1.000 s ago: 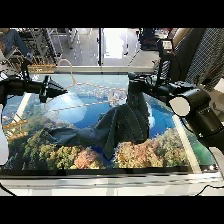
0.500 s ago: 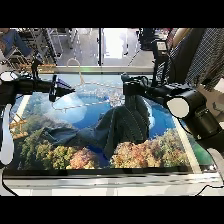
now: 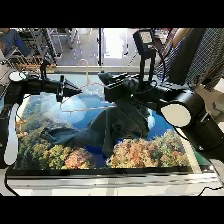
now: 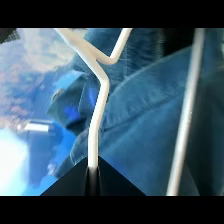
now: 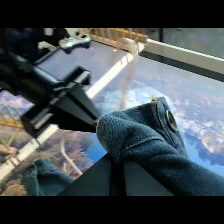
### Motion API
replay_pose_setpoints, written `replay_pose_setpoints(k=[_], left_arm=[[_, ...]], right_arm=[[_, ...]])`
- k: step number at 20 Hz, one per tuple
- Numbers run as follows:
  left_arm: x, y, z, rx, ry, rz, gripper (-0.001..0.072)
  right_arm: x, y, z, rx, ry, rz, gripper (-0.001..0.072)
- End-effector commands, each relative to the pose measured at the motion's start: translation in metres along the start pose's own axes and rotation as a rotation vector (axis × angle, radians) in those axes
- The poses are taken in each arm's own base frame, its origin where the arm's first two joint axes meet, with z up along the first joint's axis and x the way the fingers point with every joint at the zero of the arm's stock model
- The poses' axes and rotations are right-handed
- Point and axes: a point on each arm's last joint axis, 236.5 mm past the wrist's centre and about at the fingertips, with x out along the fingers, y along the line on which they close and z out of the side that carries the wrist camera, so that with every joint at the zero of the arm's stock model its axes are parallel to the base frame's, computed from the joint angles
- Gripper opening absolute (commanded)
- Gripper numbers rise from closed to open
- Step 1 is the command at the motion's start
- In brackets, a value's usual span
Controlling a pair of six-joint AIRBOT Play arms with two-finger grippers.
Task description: Fold the clothes and pants, and hang the long-sleeved shirts on hangers.
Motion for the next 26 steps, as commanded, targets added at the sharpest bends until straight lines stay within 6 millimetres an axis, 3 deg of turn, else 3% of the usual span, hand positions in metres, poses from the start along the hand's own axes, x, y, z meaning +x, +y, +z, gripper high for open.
replay_pose_setpoints(k=[1,4,7,10,14,17,21,26], left_arm=[[0.011,0.002,0.021,-0.024,-0.077,0.008,0.0023],[0.006,0.025,0.028,-0.093,-0.114,0.103,0.0022],[-0.017,0.051,0.027,-0.148,-0.134,0.212,0.0022],[-0.042,0.066,0.032,-0.154,-0.149,0.303,0.0021],[-0.056,0.08,0.022,-0.121,-0.011,0.443,0.0021],[-0.059,0.077,0.025,-0.17,-0.003,0.452,0.0022],[-0.04,0.071,0.029,-0.189,-0.008,0.417,0.0022],[0.018,0.053,0.048,-0.156,-0.02,0.347,0.0023]], right_arm=[[-0.005,0.022,-0.011,-0.017,0.064,0.042,0.004],[-0.007,0.002,-0.027,-0.014,0.132,-0.039,0.004],[-0.008,-0.013,-0.028,-0.035,0.138,-0.099,0.004],[-0.008,-0.015,-0.024,-0.023,0.122,-0.108,0.004],[-0.007,-0.022,-0.007,-0.048,0.053,-0.134,0.004],[-0.008,-0.038,0.012,-0.01,-0.026,-0.16,0.004],[-0.007,-0.05,0.02,-0.005,-0.058,-0.18,0.004],[0.033,-0.057,-0.013,-0.001,0.025,-0.181,0.004]])
